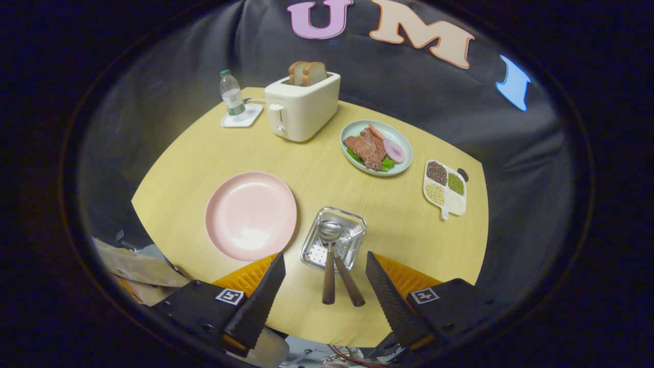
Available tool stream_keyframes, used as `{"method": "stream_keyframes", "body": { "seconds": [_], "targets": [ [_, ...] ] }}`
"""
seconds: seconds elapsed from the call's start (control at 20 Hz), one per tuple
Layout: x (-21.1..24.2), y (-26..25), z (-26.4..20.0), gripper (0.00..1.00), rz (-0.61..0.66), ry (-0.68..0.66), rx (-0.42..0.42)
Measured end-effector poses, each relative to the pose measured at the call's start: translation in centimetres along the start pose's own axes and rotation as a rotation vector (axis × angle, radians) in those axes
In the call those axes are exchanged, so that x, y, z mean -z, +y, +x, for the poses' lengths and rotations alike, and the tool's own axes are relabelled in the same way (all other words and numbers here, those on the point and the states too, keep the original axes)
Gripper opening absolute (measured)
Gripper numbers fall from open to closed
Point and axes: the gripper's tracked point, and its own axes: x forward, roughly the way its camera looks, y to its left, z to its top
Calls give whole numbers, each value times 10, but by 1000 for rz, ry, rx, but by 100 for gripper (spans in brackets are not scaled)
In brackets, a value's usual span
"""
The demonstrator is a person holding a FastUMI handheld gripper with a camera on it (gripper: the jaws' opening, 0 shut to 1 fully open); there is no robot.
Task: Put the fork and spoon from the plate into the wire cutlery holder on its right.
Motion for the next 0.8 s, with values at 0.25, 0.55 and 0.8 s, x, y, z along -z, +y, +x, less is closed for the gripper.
{"method": "stream_keyframes", "body": {
  "seconds": [0.25, 0.55, 0.8],
  "targets": [
    [-29, 34, -18, 100, 95, -220, 19],
    [-54, 59, -42, 100, 172, -440, 87],
    [-86, 69, -79, 100, 247, -677, 138]
  ]
}}
